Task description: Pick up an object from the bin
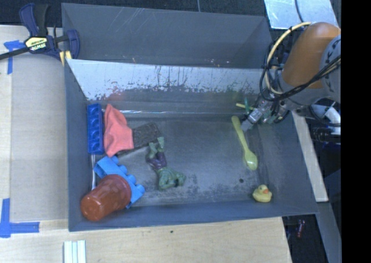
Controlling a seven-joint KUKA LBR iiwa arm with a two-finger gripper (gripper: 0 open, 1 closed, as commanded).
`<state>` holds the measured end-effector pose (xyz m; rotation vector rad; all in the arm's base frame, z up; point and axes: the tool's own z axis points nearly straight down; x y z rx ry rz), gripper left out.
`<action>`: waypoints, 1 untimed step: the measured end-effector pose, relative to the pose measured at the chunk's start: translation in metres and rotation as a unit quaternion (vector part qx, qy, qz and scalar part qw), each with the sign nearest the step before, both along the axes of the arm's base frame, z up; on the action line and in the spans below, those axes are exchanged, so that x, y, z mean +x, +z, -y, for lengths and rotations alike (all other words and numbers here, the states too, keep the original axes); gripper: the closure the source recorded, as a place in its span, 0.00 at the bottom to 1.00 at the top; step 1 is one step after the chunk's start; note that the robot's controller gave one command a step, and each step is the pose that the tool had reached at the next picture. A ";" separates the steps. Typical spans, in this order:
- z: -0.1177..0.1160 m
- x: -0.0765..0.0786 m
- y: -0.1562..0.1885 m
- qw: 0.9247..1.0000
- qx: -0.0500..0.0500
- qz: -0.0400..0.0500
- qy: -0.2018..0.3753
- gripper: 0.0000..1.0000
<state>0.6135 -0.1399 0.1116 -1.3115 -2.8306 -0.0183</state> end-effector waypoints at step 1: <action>0.001 0.003 0.036 1.000 -0.001 0.006 0.000 1.00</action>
Offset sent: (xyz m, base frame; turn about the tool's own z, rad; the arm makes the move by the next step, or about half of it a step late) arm 0.0018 -0.0007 0.0703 -0.0007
